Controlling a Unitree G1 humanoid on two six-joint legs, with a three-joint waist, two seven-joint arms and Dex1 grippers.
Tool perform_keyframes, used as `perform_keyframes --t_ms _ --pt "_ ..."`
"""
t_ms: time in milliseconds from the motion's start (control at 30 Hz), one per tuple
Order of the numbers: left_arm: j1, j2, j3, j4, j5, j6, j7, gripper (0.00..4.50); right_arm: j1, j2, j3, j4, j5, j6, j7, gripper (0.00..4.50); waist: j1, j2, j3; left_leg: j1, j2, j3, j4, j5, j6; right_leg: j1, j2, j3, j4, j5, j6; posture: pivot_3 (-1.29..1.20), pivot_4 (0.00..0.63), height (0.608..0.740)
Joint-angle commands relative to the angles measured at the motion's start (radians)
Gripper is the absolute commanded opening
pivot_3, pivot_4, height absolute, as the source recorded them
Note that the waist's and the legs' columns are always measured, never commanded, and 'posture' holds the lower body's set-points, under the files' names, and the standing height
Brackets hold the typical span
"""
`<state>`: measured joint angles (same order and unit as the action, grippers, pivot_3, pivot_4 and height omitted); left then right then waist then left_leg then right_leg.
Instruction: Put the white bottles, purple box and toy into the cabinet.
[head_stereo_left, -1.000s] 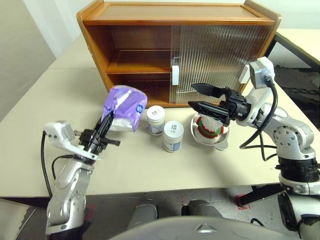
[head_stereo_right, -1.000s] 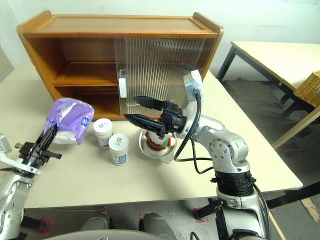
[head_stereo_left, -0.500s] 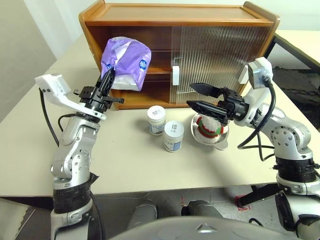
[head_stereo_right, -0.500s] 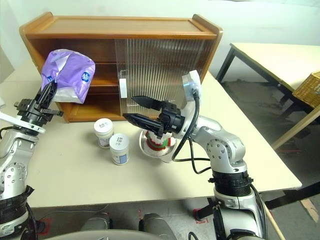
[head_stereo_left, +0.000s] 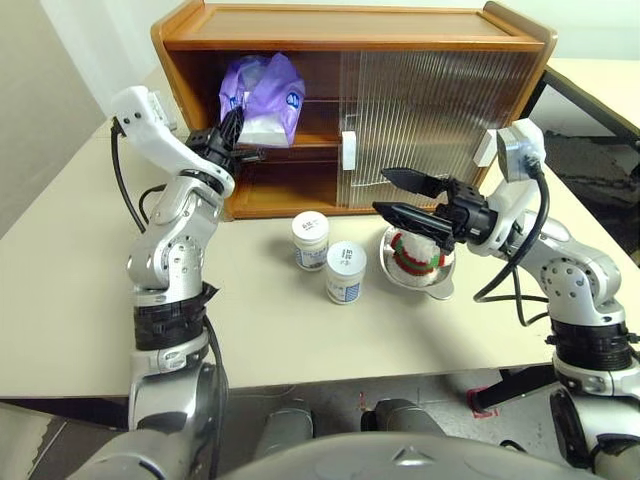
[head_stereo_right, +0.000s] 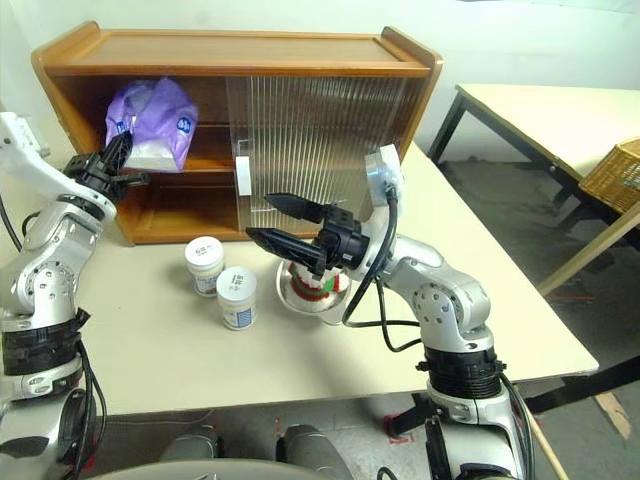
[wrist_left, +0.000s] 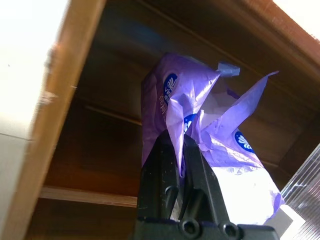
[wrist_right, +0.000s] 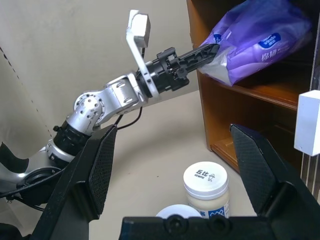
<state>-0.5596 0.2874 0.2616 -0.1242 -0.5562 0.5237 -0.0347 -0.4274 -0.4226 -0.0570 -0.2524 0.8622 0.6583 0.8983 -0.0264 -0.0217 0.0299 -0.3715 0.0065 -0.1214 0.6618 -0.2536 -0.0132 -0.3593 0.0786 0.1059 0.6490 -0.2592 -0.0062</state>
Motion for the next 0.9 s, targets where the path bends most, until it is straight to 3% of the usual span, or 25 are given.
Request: perform_keyframes --t_ms 33,400,433,500,800,900 --pt "-0.052 -0.006 -0.015 0.060 0.040 0.019 0.019 0.04 0.004 0.004 -0.002 -0.017 -0.007 -0.012 -0.010 4.50 0.000 0.000 0.000 0.000 0.000 0.000 0.000 0.000 0.000 0.000 0.001 0.000 0.000 0.000 0.000 -0.10 0.026 0.740" --pt "-0.173 -0.020 -0.017 0.248 0.127 -0.005 0.035 0.04 0.027 0.008 -0.005 -0.034 -0.007 -0.027 -0.028 4.50 -0.010 -0.001 0.000 0.000 0.000 -0.001 0.001 0.001 0.002 0.000 0.002 0.001 0.000 0.003 0.005 -0.13 0.021 0.740" --pt "-0.177 -0.025 -0.019 0.254 0.130 -0.007 0.029 0.60 0.028 0.007 -0.005 -0.037 -0.005 -0.027 -0.030 4.50 -0.011 -0.001 0.000 0.000 0.000 -0.001 0.001 0.001 0.002 0.000 0.002 0.001 0.000 0.003 0.006 -0.14 0.021 0.740" --pt "-0.176 -0.037 -0.019 0.252 0.132 -0.014 0.019 1.13 0.029 0.005 -0.007 -0.041 -0.003 -0.025 -0.033 4.50 -0.014 -0.001 0.000 0.000 0.000 0.000 0.001 0.001 0.002 0.000 0.002 0.001 -0.001 0.003 0.006 -0.14 0.021 0.740" --pt "-0.128 -0.077 0.006 0.167 0.117 -0.076 -0.027 4.34 0.024 -0.005 -0.010 -0.043 0.001 -0.019 -0.036 4.50 -0.029 -0.001 0.000 0.000 -0.001 0.001 0.001 0.001 0.002 0.000 0.003 0.001 -0.001 0.003 0.007 -0.13 0.016 0.740" --pt "-0.085 -0.087 0.012 0.111 0.105 -0.089 -0.039 4.47 0.020 -0.005 -0.008 -0.041 0.002 -0.018 -0.035 4.50 -0.031 -0.001 0.000 0.000 -0.001 0.001 0.001 0.001 0.003 0.001 0.003 0.001 -0.001 0.003 0.007 -0.12 0.013 0.740"
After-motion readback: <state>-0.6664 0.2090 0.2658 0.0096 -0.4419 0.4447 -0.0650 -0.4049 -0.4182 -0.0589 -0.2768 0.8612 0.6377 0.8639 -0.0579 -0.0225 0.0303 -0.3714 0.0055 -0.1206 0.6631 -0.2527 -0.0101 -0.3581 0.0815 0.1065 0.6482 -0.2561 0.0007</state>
